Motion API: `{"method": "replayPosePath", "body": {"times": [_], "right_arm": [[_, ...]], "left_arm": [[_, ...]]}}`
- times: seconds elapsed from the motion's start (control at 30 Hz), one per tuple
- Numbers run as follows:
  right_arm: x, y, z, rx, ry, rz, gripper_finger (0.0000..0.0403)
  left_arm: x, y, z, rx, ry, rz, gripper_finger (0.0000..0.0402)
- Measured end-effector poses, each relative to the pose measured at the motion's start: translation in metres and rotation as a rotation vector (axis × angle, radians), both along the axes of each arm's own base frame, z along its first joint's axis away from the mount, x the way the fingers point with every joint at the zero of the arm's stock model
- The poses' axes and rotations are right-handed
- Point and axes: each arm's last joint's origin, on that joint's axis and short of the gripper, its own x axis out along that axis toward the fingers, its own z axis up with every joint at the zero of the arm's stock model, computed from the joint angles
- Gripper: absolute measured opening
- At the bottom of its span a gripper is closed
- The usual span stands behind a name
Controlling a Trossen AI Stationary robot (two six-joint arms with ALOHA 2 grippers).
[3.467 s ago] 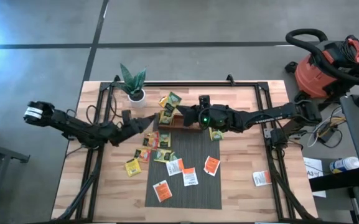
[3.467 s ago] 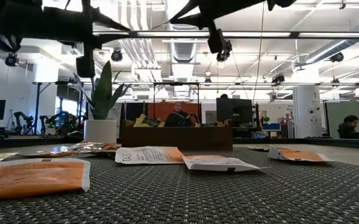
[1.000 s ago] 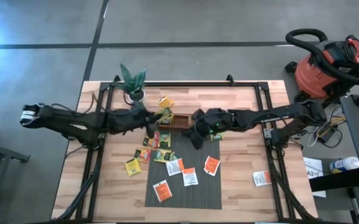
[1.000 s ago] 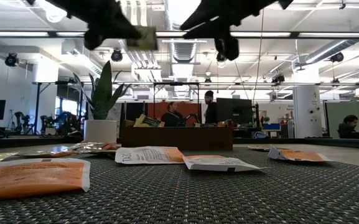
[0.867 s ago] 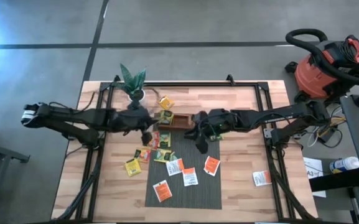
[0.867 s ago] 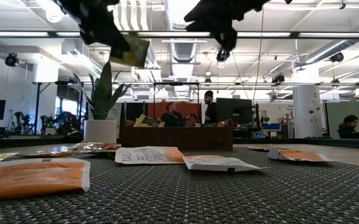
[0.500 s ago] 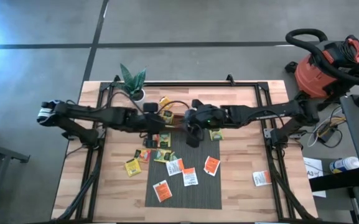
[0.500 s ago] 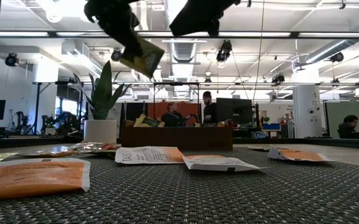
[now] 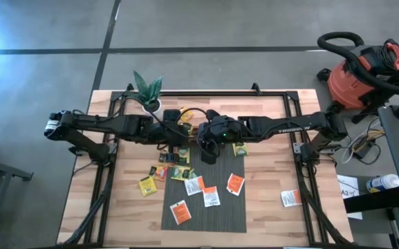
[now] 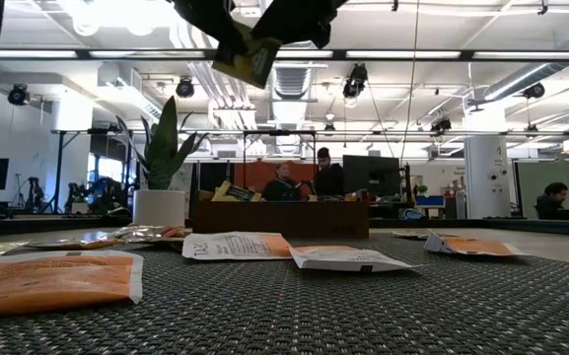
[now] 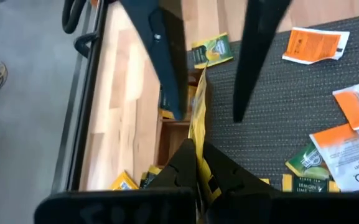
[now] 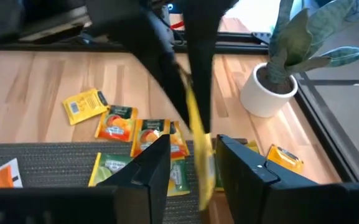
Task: Pick & Place Tea
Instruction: Put the yellow tea bag into the left compartment of the wooden organizer
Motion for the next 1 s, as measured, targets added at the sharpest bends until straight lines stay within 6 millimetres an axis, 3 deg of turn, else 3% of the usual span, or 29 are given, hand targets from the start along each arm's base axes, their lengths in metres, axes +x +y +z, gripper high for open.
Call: {"method": "replayPosePath", "body": {"times": [0.23, 0.47, 0.8, 1.0], "right_arm": [[0.002, -0.004, -0.004, 0.001, 0.011, -0.008, 0.0092], [0.001, -0.004, -0.007, 0.003, 0.031, -0.007, 0.0018], [0.000, -0.004, -0.008, 0.034, 0.037, -0.020, 0.0010], [-0.001, -0.005, -0.014, 0.049, 0.071, -0.039, 0.0009]], "left_arm": [[0.004, -0.001, 0.000, -0.028, -0.045, -0.015, 0.0007], [0.004, -0.001, 0.001, -0.037, -0.058, -0.011, 0.0007], [-0.001, -0.001, 0.006, -0.136, -0.109, 0.064, 0.0010], [-0.011, 0.000, 0.012, -0.202, -0.139, 0.152, 0.0057]]}}
